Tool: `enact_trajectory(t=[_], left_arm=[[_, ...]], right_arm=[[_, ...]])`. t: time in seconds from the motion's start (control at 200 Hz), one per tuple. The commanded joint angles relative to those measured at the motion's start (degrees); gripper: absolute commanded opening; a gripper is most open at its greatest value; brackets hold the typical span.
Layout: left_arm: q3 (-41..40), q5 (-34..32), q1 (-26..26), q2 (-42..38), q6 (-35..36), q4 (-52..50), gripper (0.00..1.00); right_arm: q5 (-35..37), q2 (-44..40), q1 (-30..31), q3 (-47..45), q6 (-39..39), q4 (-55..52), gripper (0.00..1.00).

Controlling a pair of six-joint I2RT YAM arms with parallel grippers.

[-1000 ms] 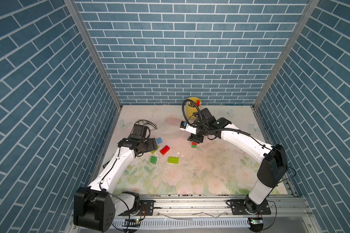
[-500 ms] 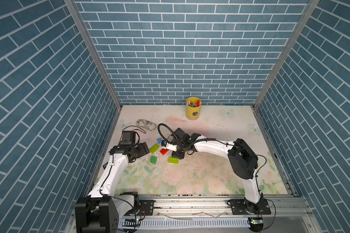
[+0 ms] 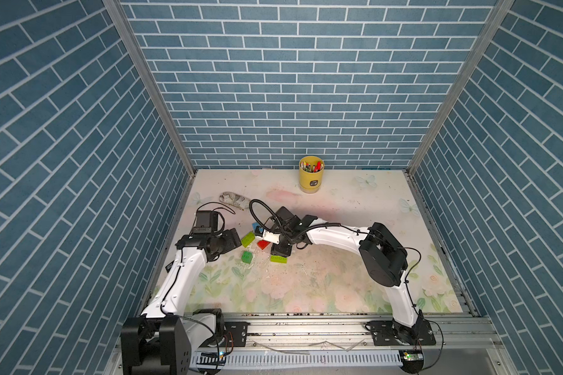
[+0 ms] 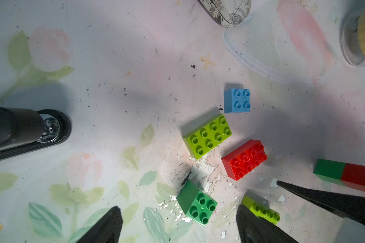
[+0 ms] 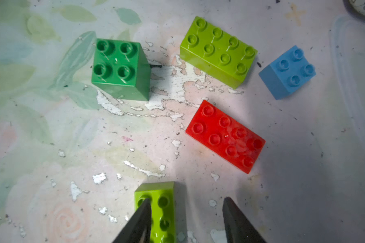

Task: Assemble a spoon with lego
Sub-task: Pick up the lego brick from the center of the board.

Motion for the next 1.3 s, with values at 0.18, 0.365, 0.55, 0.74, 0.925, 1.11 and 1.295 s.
enact_trajectory(t=[0.18,0.365,0.55,0.74,0.925,1.11,1.295], left_arm=[[-0.87,0.73,0.38,-0.33,-0.06,0.54,0.87],[-0.94,1.12,0.37,0.02,-0.07,0.63,0.87],[-1.06,1.03,0.37,-0.01,-0.07,0.72,0.87],[-0.99,1.21,0.37,0.19,-0.05,0.75,0.87],[-1.07,1.27,0.37,0.31,-0.03,0.90,0.87],[-1.15,1.43,0.37,0.37,-0.03,0.98,0.87],[-1.12,1.43,0.37,0.37,-0.04,1.03,0.87]], right_arm=[[-5.74,0.37,0.41,0.05,2.03,-1.93,0.56],[-5.42,0.97,0.56,-0.29,1.95,-2.66,0.56],[-4.54,1.63,0.69,-0.55,1.59,-3.30,0.55],[-3.44,2.16,1.06,-0.71,1.15,-4.11,0.54],[-2.86,2.15,1.23,-0.75,0.83,-5.07,0.54],[-2.60,2.58,1.49,-0.80,0.63,-5.79,0.49],[-1.92,3.03,1.64,-0.49,0.46,-6.15,0.44]])
